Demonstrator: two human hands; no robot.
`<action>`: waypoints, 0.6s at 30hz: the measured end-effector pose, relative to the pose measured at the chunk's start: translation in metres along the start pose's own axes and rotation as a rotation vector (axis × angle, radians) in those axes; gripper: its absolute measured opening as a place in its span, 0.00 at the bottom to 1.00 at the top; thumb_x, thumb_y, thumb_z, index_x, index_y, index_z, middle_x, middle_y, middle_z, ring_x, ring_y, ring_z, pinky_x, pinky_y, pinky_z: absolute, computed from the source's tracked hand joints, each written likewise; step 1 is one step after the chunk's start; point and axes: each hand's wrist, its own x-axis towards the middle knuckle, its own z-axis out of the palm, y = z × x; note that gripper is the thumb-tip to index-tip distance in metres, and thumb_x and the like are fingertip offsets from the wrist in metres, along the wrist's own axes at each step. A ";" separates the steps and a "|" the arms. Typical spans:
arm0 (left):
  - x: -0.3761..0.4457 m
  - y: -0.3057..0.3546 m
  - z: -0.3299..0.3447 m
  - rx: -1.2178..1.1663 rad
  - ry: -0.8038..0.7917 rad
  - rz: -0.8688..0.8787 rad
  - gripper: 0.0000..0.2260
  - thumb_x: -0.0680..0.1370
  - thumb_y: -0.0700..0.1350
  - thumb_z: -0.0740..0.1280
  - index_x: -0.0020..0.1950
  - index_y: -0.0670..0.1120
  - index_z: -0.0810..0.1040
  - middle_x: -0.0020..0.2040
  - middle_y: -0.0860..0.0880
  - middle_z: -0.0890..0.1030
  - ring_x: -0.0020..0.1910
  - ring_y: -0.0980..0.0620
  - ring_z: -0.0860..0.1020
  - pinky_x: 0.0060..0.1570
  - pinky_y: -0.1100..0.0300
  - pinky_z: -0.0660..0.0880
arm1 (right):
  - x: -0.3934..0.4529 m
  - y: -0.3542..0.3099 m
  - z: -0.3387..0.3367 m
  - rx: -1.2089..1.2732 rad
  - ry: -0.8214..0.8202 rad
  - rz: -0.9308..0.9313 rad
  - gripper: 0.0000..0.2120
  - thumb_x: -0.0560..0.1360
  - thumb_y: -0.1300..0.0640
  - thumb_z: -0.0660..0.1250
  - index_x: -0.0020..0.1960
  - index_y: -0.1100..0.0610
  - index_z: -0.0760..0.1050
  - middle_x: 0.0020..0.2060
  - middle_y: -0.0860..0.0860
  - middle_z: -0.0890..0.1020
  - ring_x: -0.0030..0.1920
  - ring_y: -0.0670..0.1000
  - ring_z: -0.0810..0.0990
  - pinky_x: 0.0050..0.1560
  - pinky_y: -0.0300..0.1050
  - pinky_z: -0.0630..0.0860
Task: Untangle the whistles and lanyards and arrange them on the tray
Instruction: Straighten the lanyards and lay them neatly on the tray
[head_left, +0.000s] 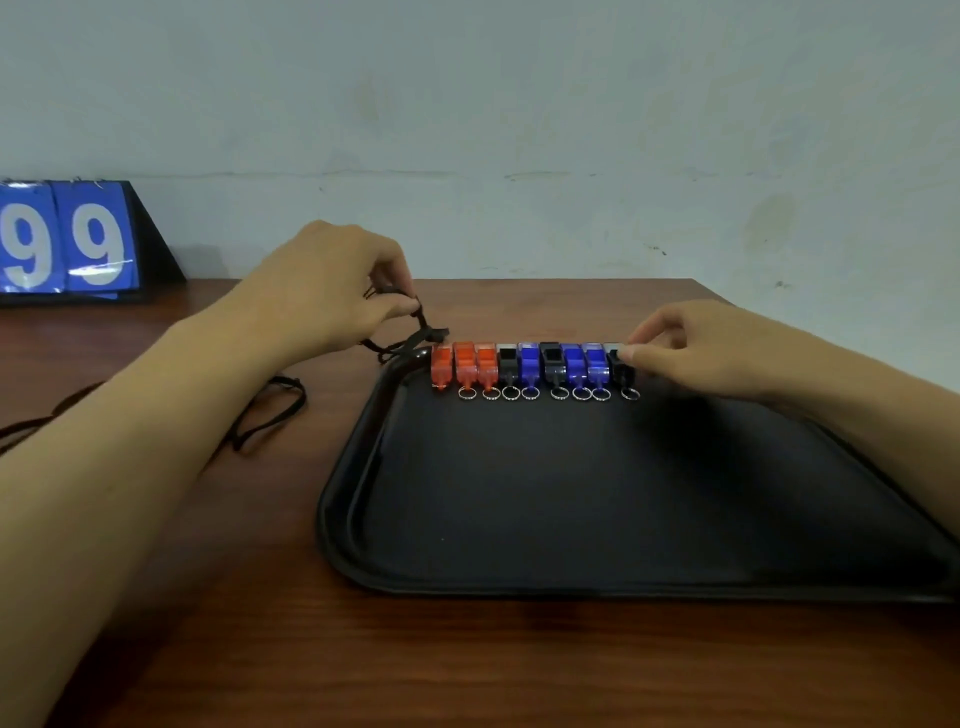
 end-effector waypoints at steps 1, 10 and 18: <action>0.000 0.004 0.001 -0.025 0.014 0.033 0.03 0.77 0.53 0.72 0.47 0.55 0.83 0.40 0.61 0.80 0.35 0.64 0.73 0.37 0.72 0.64 | -0.002 -0.003 -0.002 -0.045 0.057 -0.026 0.12 0.78 0.42 0.67 0.56 0.49 0.78 0.42 0.42 0.81 0.46 0.47 0.81 0.49 0.45 0.73; -0.008 0.025 0.000 -0.234 0.147 0.166 0.02 0.81 0.48 0.67 0.49 0.53 0.76 0.36 0.58 0.84 0.42 0.67 0.80 0.39 0.80 0.66 | -0.032 -0.032 -0.008 0.087 0.104 -0.473 0.12 0.78 0.48 0.64 0.61 0.41 0.76 0.53 0.37 0.80 0.54 0.38 0.78 0.50 0.36 0.77; -0.020 0.060 -0.002 -0.482 0.259 0.347 0.05 0.79 0.50 0.71 0.50 0.51 0.84 0.44 0.58 0.84 0.43 0.54 0.80 0.38 0.63 0.74 | -0.046 -0.042 -0.006 0.024 0.019 -0.757 0.22 0.81 0.48 0.63 0.74 0.41 0.69 0.74 0.34 0.67 0.72 0.38 0.67 0.64 0.41 0.74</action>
